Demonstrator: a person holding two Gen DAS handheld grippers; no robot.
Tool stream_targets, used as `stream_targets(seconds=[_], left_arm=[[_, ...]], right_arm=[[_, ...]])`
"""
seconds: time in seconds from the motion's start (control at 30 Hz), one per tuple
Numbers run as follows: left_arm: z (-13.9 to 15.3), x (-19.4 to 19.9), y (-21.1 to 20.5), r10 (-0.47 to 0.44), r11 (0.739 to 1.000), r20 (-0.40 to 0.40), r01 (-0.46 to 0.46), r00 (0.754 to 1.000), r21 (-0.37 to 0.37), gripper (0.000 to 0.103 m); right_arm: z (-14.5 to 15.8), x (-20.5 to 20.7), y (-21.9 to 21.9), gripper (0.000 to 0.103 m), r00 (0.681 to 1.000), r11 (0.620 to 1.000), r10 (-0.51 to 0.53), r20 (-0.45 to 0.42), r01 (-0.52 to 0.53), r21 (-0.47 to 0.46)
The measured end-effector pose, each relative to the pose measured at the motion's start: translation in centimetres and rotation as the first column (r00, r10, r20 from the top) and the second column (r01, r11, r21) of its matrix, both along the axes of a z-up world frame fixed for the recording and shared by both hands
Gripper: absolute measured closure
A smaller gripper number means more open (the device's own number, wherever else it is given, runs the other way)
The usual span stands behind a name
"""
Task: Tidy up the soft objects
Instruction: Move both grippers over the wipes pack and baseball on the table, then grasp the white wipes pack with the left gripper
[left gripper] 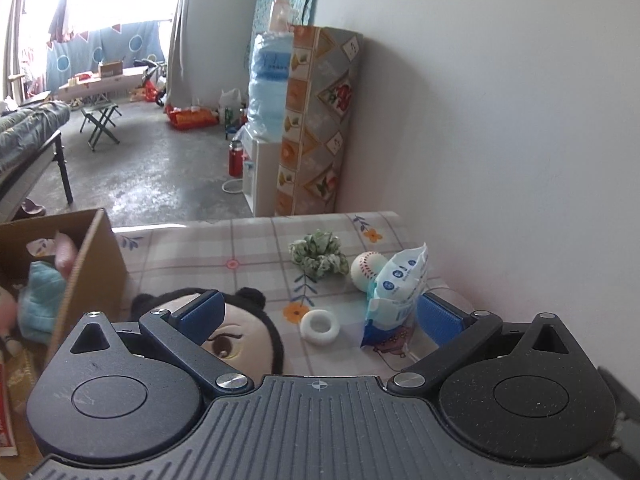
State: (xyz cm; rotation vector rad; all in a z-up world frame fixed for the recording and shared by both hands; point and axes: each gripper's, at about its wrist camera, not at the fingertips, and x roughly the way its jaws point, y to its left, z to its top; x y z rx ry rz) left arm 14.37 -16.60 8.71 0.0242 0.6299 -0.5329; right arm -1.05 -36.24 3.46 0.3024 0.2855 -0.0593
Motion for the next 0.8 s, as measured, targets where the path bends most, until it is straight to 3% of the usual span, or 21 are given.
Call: stream_targets(seconds=[0.1, 0.23, 0.33, 0.43, 0.6, 0.7, 0.8], left_arm=[[-1.4, 0.5, -0.9, -0.024, 1.0, -0.009, 0.024, 1.0, 0.014, 0.0], [-2.3, 1.0, -2.2, -0.031, 0.996, 0.052, 0.026, 0.998, 0.082, 0.001], [-2.5, 1.7, -3.0, -0.051, 0.994, 0.08, 0.043, 0.995, 0.101, 0.001], [-3.0, 2.5, -4.5, -0.11, 0.988, 0.076, 0.101, 0.991, 0.115, 0.003], [-3.6, 4.6, -6.7, -0.179, 0.98, 0.01, 0.178, 0.984, 0.088, 0.008], [-3.6, 6.9, -7.1, -0.178, 0.983, -0.059, 0.18, 0.982, 0.022, 0.01], [-4.3, 9.1, -7.9, -0.236, 0.972, -0.164, 0.23, 0.958, -0.055, 0.016]], right_arm=[[1.0, 0.2, -2.5, 0.003, 1.0, 1.0, -0.007, 0.015, 0.007, 0.003], [3.1, 1.4, -6.1, 0.003, 1.0, 0.999, 0.023, 0.013, -0.023, 0.035], [4.6, 3.8, -8.5, 0.003, 0.995, 0.989, 0.096, -0.017, -0.094, 0.111], [5.3, 8.1, -10.3, 0.005, 0.981, 0.967, 0.169, -0.1, -0.145, 0.208], [3.8, 16.1, -12.7, 0.007, 0.922, 0.935, 0.221, -0.319, -0.107, 0.337], [1.7, 19.5, -14.3, 0.007, 0.867, 0.909, 0.222, -0.447, -0.017, 0.417], [-0.2, 22.0, -15.4, 0.007, 0.818, 0.903, 0.195, -0.541, 0.066, 0.425]])
